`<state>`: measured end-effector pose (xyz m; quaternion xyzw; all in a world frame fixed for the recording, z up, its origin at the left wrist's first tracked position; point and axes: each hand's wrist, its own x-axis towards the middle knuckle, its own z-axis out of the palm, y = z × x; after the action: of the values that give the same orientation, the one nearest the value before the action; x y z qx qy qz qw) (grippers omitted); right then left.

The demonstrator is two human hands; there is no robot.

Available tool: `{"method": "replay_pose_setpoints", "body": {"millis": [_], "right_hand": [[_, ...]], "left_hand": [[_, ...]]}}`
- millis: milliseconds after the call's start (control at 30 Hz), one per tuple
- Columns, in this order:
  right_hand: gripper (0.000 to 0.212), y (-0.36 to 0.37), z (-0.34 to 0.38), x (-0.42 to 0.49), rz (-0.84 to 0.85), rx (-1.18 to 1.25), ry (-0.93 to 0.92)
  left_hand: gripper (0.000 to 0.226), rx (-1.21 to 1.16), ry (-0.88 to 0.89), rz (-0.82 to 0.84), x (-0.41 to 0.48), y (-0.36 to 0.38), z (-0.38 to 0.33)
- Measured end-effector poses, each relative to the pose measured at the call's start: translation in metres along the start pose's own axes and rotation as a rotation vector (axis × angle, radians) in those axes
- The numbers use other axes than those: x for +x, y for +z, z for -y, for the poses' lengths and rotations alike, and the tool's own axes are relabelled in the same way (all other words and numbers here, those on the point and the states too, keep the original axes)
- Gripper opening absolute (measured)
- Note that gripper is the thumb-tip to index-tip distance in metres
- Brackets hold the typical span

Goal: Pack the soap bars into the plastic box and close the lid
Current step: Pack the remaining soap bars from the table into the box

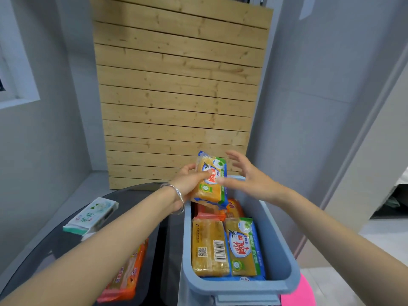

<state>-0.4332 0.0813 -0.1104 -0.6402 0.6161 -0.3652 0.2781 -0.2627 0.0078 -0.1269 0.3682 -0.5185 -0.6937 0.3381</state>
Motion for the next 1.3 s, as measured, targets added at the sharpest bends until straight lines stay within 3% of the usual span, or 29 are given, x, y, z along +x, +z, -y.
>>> {"method": "replay_pose_setpoints", "body": {"millis": [100,333,567,733,833,900,967,1133,1300], "right_hand": [[0.114,-0.006,0.005,-0.003,0.169,-0.226,-0.083],[0.121,-0.011,-0.008,-0.002,0.165,-0.448,-0.078],[0.117,-0.004,-0.024,-0.008,-0.012,0.011,0.026],[0.079,0.002,-0.031,0.0,-0.141,0.563,0.231],[0.07,0.008,-0.036,0.002,-0.199,0.711,0.237],[0.068,0.01,-0.039,0.004,-0.26,0.658,0.208],[0.064,0.009,-0.039,0.005,-0.282,0.603,0.215],[0.057,0.001,-0.039,0.006,-0.307,0.497,0.241],[0.051,0.01,-0.04,0.005,-0.211,0.192,0.263]], "left_hand": [[0.045,0.014,-0.011,0.033,0.002,0.015,0.004],[0.061,0.042,-0.055,0.052,0.011,0.036,0.016],[0.053,-0.008,-0.007,0.085,0.019,0.04,0.031],[0.041,-0.071,0.034,0.023,0.017,0.045,0.023],[0.044,0.454,0.208,0.025,0.017,0.036,0.019],[0.042,0.9,0.441,-0.042,0.016,0.024,0.017],[0.041,1.159,0.541,-0.048,0.016,0.011,0.019],[0.051,1.555,0.318,0.229,0.011,-0.011,0.036],[0.058,1.699,0.31,0.262,0.008,-0.016,0.029]]}}
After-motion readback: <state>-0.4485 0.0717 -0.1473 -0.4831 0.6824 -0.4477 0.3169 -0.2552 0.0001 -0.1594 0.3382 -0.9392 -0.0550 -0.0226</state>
